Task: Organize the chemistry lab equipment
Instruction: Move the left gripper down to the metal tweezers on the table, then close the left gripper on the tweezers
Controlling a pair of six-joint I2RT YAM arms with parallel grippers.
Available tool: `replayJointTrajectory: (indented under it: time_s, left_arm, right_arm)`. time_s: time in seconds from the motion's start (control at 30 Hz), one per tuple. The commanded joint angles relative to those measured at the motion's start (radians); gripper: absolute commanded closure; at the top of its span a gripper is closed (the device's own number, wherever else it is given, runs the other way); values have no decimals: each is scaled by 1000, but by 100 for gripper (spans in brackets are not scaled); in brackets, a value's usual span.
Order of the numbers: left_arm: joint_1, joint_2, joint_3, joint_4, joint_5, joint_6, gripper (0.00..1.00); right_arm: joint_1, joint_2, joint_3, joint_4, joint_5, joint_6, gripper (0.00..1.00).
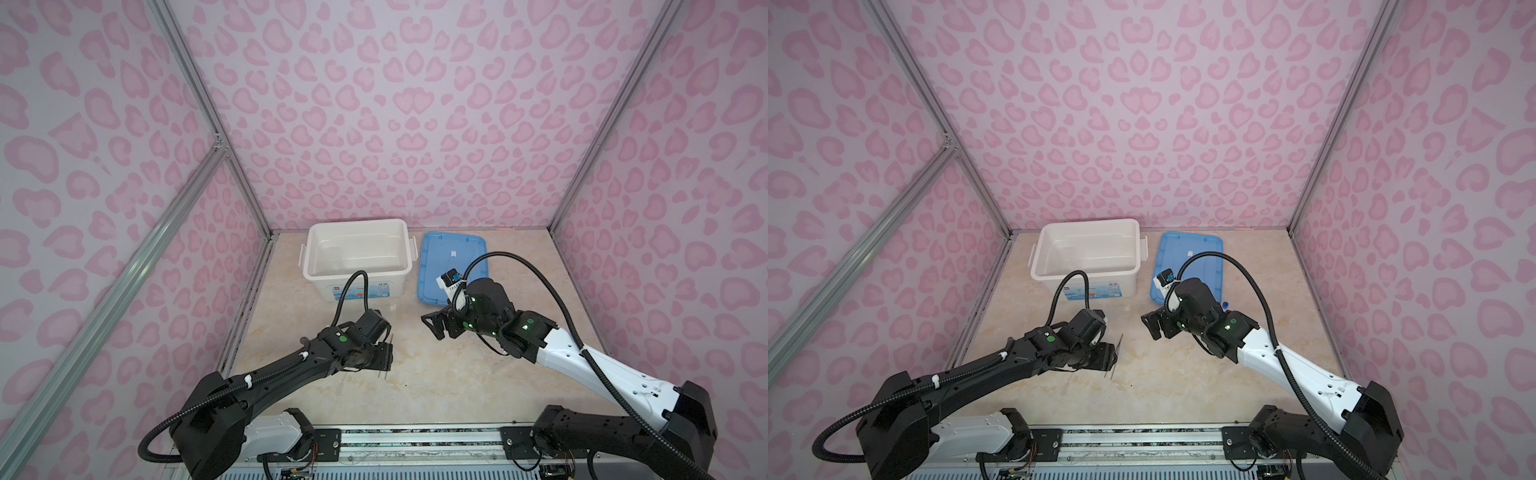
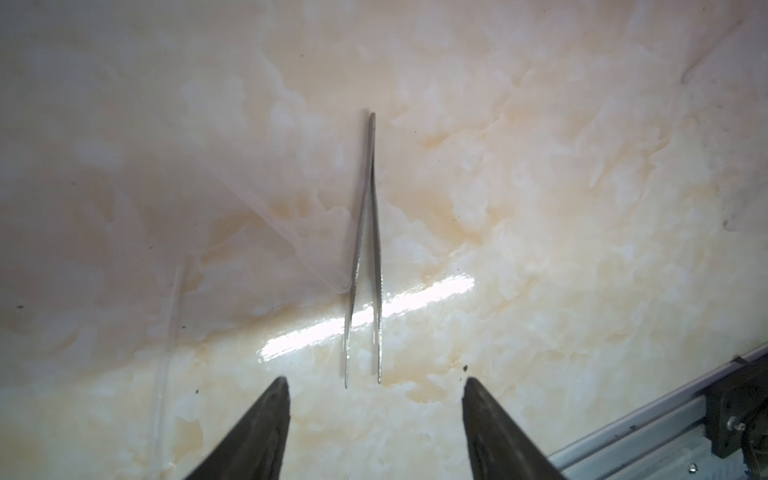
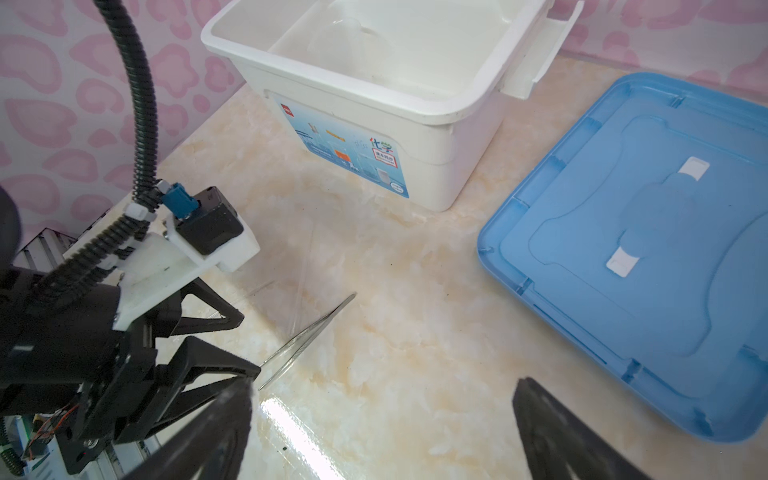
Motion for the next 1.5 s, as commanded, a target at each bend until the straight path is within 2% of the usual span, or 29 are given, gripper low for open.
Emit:
replayJointTrajectory:
  time_s: [0.0, 0.17, 0.27, 0.57, 0.7, 0.9, 1.07, 1.4, 1.47]
  left_arm:
    - [-5, 28, -28, 92, 2, -24, 33]
    - [-10, 112, -41, 136, 13, -29, 37]
    - [-15, 162, -33, 148, 21, -24, 46]
    - [-78, 271, 47, 73, -94, -4, 58]
    - [-101, 315, 62, 73, -93, -18, 63]
    - [-139, 374, 106, 50, -128, -26, 63]
    - [-139, 390, 99, 80, -118, -33, 74]
    - [-139, 387, 128, 79, -93, -35, 96]
    - [-139, 373, 133, 75, -87, -40, 97]
  right_arm:
    - [11, 28, -11, 37, -42, 23, 1]
    - [28, 65, -9, 45, -46, 30, 1]
    - [31, 86, -10, 49, -50, 33, 1]
    - [31, 109, 0, 13, -43, 22, 1]
    - [31, 114, 4, 7, -33, 18, 2]
    - [31, 117, 0, 13, -27, 25, 2]
    - [24, 99, -15, 27, -40, 34, 1]
    - [5, 36, -48, 37, 14, 32, 1]
    - [1, 20, -54, 37, 38, 33, 1]
